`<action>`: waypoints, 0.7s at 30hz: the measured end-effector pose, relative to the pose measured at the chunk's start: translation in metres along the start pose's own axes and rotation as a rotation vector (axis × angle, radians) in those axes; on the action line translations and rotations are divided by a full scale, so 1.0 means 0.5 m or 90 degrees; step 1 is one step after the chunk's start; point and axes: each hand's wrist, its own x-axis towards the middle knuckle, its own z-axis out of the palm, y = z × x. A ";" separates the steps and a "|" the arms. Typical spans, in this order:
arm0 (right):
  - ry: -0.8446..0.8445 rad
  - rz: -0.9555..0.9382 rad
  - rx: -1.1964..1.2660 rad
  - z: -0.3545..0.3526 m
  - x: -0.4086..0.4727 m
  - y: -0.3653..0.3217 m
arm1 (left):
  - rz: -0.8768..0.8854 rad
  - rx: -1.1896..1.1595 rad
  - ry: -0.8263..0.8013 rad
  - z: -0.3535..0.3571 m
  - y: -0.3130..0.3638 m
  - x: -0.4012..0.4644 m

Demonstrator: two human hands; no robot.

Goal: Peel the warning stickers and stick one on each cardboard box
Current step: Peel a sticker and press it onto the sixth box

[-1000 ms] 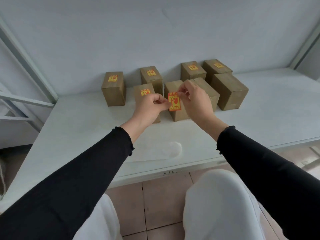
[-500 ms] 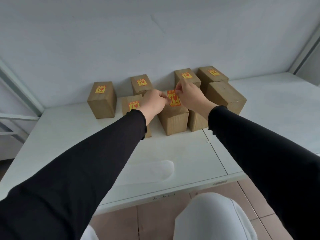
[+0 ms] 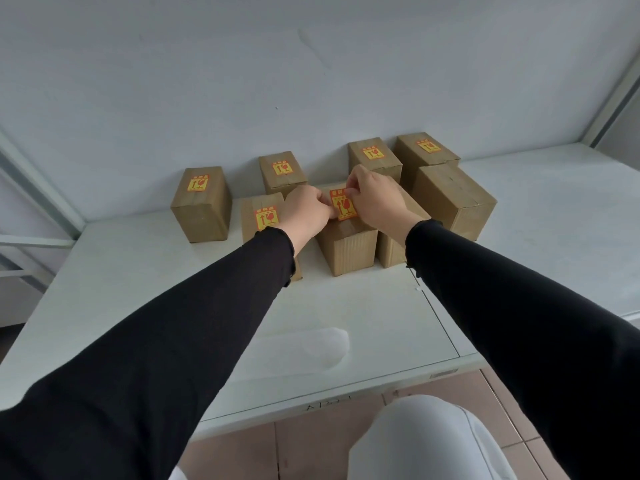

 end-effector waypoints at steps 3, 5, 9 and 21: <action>0.007 0.008 -0.006 0.007 0.002 -0.002 | 0.009 0.026 0.010 0.002 0.001 0.000; 0.010 0.013 -0.011 0.012 0.004 -0.002 | 0.010 0.036 0.011 0.003 0.001 0.000; 0.006 0.026 -0.021 0.016 0.007 -0.004 | 0.025 0.062 0.033 0.009 -0.001 0.001; 0.003 0.064 -0.052 0.023 0.036 -0.016 | 0.107 0.090 0.067 0.010 -0.015 -0.008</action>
